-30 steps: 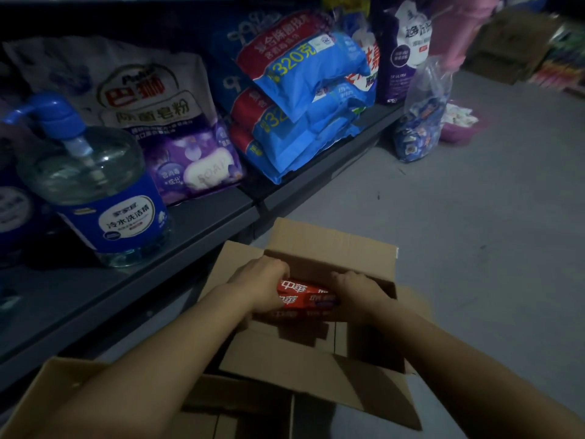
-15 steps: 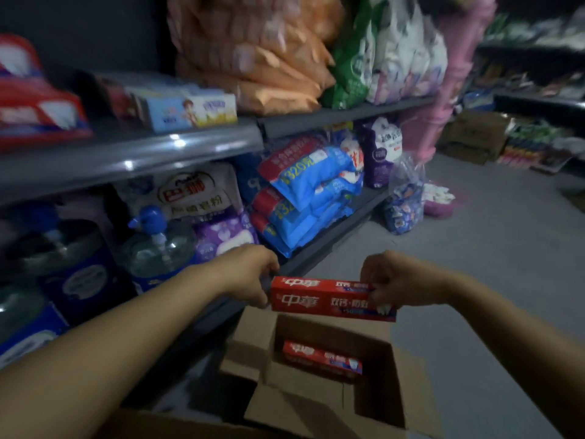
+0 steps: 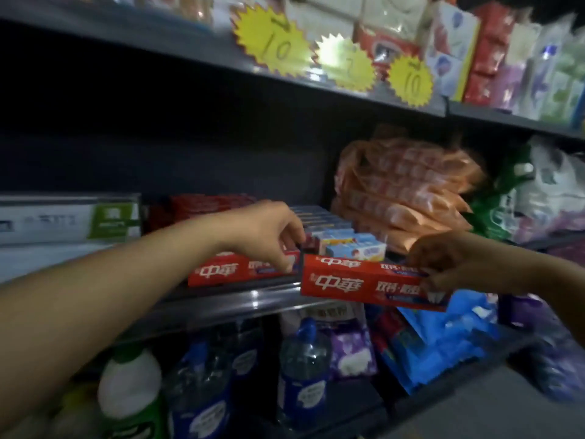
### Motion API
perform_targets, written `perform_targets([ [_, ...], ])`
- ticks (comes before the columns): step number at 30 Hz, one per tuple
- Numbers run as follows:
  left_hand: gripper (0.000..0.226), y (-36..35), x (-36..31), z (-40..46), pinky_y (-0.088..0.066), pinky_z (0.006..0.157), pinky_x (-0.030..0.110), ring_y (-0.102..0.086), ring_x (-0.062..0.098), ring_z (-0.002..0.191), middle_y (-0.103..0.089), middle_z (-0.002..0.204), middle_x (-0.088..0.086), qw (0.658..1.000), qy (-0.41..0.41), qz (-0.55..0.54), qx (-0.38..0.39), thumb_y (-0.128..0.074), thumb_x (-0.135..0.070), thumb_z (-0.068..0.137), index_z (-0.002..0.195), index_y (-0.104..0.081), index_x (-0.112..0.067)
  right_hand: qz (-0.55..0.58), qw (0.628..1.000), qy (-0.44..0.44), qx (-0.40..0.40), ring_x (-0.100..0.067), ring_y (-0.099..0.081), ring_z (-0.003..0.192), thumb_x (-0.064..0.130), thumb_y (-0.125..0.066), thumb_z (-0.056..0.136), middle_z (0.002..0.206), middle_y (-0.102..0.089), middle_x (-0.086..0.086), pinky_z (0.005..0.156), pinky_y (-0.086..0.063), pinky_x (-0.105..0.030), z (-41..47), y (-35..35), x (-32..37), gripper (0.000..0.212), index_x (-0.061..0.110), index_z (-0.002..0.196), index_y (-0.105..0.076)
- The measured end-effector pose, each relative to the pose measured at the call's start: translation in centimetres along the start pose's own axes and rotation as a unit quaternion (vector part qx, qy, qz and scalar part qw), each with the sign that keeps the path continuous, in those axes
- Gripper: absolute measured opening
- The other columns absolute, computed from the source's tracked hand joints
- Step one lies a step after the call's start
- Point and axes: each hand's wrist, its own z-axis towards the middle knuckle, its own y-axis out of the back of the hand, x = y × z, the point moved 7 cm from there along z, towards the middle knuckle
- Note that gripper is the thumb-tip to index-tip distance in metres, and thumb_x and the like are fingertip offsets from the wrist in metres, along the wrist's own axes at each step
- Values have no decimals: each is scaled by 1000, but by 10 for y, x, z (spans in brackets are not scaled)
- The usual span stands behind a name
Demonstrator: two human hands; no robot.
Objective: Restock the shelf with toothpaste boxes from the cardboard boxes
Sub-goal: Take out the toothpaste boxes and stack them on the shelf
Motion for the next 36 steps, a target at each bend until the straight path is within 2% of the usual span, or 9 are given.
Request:
perform_targets([
  [3, 47, 37, 33, -21, -51, 78, 18, -62, -1, 87, -64, 92, -20, 998, 52, 26, -21, -83, -25, 71, 115, -65, -28, -44, 997, 57, -8, -17, -68, 73, 2, -72, 80, 86, -73, -6, 66, -57, -30, 44, 10, 49, 21, 11, 98, -65],
  [5, 45, 49, 56, -33, -49, 73, 14, -60, -3, 84, -62, 88, -21, 995, 87, 26, -28, -83, -25, 71, 113, -64, -29, -30, 997, 72, 7, -17, -69, 76, 1, -71, 81, 91, -73, -9, 64, -56, -28, 74, 7, 69, 22, 11, 99, -63],
  [8, 42, 58, 88, -49, -54, 77, 21, -63, -1, 83, -65, 88, -17, 988, 146, 15, -41, -83, -23, 71, 110, -66, -26, 8, 996, 85, 30, -18, -68, 77, -5, -68, 81, 93, -72, -15, 64, -56, -30, 118, -4, 93, 23, 8, 98, -59],
  [12, 29, 62, 121, -68, -57, 77, 25, -67, 3, 79, -70, 85, -11, 973, 217, -34, -68, -82, -22, 74, 100, -69, -22, -8, 993, 107, 49, -18, -71, 86, 2, -71, 80, 96, -73, -7, 75, -59, -35, 162, -20, 121, 24, 8, 100, -60],
  [15, 14, 58, 136, -72, -55, 71, 25, -66, 6, 77, -70, 81, -10, 962, 255, -28, -93, -77, -27, 79, 89, -72, -19, -48, 989, 131, 49, -19, -68, 94, 7, -74, 77, 101, -70, -4, 81, -57, -33, 186, -29, 134, 26, 12, 101, -65],
  [18, 16, 48, 146, -67, -56, 74, 31, -66, 11, 79, -70, 83, -5, 954, 286, -13, -89, -75, -31, 81, 84, -71, -16, -57, 987, 137, 57, -18, -65, 98, 8, -76, 76, 105, -69, -3, 85, -56, -31, 202, -36, 135, 28, 12, 102, -67],
  [25, 15, 38, 144, -58, -58, 74, 30, -66, 7, 76, -69, 83, -7, 946, 313, -8, -87, -75, -30, 81, 84, -70, -17, -63, 988, 121, 69, -13, -61, 103, 15, -79, 74, 111, -63, 6, 86, -56, -34, 224, -52, 116, 31, 26, 100, -67],
  [31, 18, 42, 135, -61, -56, 72, 29, -64, 10, 76, -67, 84, -6, 938, 327, 34, -107, -78, -31, 78, 82, -68, -17, -150, 975, 162, 38, -11, -58, 98, 15, -79, 74, 110, -59, 6, 82, -50, -24, 220, -56, 123, 38, 23, 107, -61],
  [36, 20, 53, 116, -59, -50, 63, 25, -61, 11, 77, -63, 87, -5, 934, 327, 71, -122, -78, -30, 77, 86, -65, -18, -181, 967, 182, 3, -13, -54, 99, 20, -81, 70, 115, -53, 3, 81, -46, -25, 217, -53, 126, 53, 22, 115, -53],
])
